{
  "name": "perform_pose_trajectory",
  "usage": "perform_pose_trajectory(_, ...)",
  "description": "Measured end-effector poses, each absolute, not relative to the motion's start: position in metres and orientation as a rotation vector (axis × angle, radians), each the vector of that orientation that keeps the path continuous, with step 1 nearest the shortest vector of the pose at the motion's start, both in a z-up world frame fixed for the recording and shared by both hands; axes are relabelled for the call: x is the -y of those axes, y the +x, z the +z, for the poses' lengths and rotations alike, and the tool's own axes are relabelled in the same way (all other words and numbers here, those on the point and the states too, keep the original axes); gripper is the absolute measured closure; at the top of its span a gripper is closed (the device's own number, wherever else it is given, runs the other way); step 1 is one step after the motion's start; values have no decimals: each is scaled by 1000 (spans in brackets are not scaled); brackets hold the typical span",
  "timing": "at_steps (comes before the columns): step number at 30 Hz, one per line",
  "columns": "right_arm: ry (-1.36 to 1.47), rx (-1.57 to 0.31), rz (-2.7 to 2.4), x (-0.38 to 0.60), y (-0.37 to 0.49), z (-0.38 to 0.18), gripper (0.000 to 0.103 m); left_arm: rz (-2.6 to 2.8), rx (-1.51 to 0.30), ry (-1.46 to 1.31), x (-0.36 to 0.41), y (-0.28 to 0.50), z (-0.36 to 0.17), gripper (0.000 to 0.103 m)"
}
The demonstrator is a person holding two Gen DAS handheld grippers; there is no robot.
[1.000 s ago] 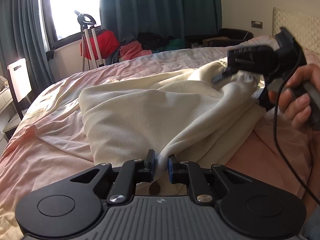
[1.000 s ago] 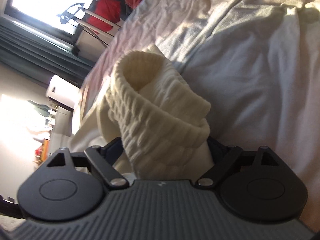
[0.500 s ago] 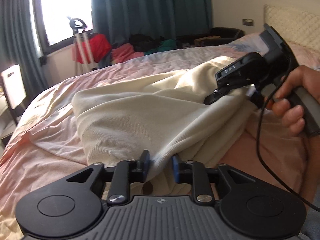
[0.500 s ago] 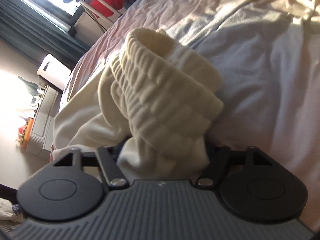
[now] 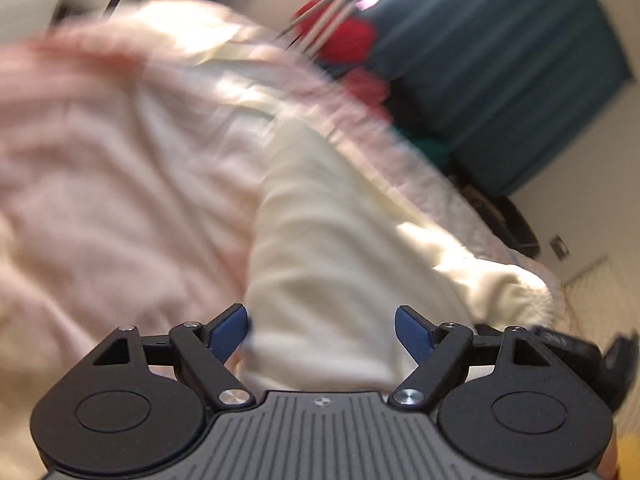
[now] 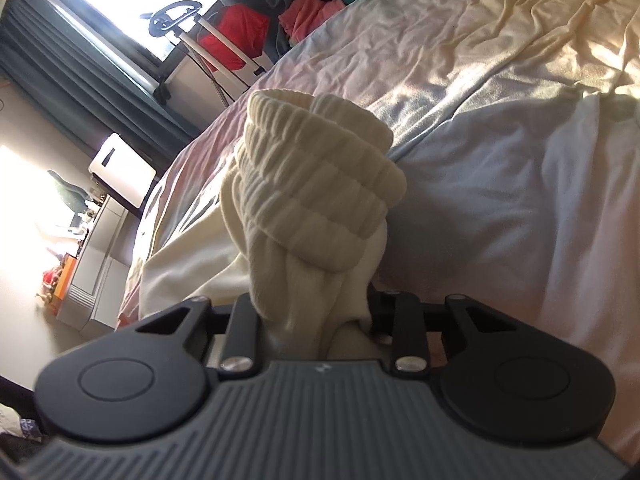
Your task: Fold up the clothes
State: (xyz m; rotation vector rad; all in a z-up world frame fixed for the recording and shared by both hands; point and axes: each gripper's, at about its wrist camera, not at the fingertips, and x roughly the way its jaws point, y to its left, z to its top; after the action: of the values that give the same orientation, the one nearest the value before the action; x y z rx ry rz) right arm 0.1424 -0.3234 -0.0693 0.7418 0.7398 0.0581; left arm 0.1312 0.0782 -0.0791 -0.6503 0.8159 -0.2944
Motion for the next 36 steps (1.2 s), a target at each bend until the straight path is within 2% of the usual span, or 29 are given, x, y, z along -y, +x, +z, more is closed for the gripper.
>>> perform_pose_trajectory(2,742,-746,56,324,144,-71,71,-311,-863,-722,-82,138,-91,19)
perform_pose_trajectory(6,723,-764,59,322,145,-74,70,-320,-870,-699,-81,137,-92,20)
perform_pose_trajectory(8,743,-781,49,323,145,-79,65,-323,-884,-705,-81,137,-95,22)
perform_pose_trajectory(12,760,-783,45,322,144,-80,65,-318,-864,-685,-81,134,-92,38)
perform_pose_trajectory(13,759,-776,47,321,142,-78,67,-322,-854,-680,-81,132,-90,44)
perform_pose_trajectory(16,766,-748,61,321,138,-65,71,-350,-800,-678,-84,125,-77,54)
perform_pose_trajectory(23,819,-645,104,340,126,-12,73,-432,-720,-747,-63,136,-11,58)
perform_pose_trajectory(29,890,-554,49,412,133,38,73,-510,-665,-672,32,197,58,59)
perform_pose_trajectory(36,946,-438,-106,549,193,90,73,-612,-648,-676,198,324,88,59)
